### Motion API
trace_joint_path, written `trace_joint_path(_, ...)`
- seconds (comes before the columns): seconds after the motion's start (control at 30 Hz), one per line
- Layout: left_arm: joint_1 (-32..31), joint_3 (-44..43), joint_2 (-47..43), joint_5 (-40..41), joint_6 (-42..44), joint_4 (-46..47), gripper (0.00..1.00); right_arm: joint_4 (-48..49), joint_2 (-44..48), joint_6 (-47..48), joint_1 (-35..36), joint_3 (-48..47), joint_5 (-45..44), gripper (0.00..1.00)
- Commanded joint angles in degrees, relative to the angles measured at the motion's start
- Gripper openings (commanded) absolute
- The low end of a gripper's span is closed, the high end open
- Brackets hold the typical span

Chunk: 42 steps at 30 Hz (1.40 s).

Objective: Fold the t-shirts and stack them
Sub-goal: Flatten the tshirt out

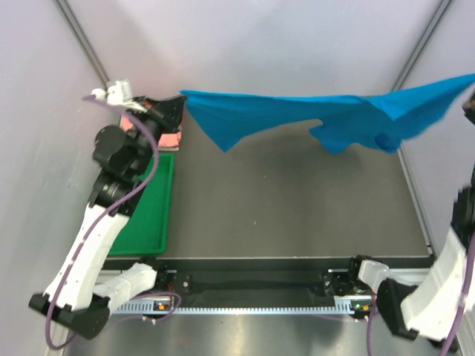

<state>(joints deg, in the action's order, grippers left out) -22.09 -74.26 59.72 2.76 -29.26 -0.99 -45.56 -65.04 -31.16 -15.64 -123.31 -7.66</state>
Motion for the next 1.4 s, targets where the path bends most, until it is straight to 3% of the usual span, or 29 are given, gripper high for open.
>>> trace_joint_path(0.0,-0.59,3.15,-7.49,-4.33,-7.12,4.42,0.0,-2.77,7.79,2.33,-0.62,-1.23,-5.78,0.0)
trace_joint_path(0.2,-0.77,3.43,-13.4,-7.86,-9.06,1.53,0.0,-6.38,15.28,3.29,0.17,-4.22,-9.74,0.0)
trace_joint_path(0.3,-0.77,-0.79,-13.06,-8.91,-7.84,-2.6,0.0,-7.0,15.64,3.82,3.24,-5.63,-13.16,0.0)
trace_joint_path(0.43,-0.77,-6.07,-10.33,-7.34,-3.28,-6.3,0.0,-6.56,14.68,5.4,12.09,-2.83,-24.03,0.0)
trace_joint_path(0.5,-0.77,-5.99,-8.84,-5.41,-1.6,-6.39,0.0,-1.22,15.02,8.38,17.27,2.88,-27.48,0.0)
trace_joint_path(0.63,-0.77,-6.51,-3.58,-1.46,-0.72,-9.28,0.0,9.85,11.0,15.24,20.03,10.0,-33.55,0.0)
trace_joint_path(0.73,-0.77,-4.06,0.91,-2.06,-0.1,-7.63,0.0,14.42,6.68,16.13,20.12,16.23,-29.18,0.0)
trace_joint_path(0.83,-0.77,-0.54,5.65,0.83,1.74,-6.22,0.0,23.45,3.87,16.13,20.03,28.35,-24.61,0.0)
trace_joint_path(0.93,-0.5,2.62,13.54,5.4,3.59,-2.98,0.0,32.07,-2.8,18.06,19.68,39.34,-21.97,0.0)
trace_joint_path(1.0,0.29,2.81,18.12,7.07,4.73,-1.74,0.0,35.35,-10.96,18.5,18.54,40.68,-16.11,0.0)
trace_joint_path(1.13,3.53,-1.14,34.09,6.21,3.86,0.46,0.0,39.76,-27.13,16.83,17.4,33.7,-6.88,0.0)
trace_joint_path(1.27,9.33,-7.03,45.9,-2.49,-1.76,3.97,0.0,39.15,-44.25,15.7,17.31,22.43,-0.26,0.0)
trace_joint_path(1.37,10.66,-12.39,53.01,-5.4,-3.18,4.42,0.0,38.44,-51.83,13.33,16.61,15.84,3.78,0.0)
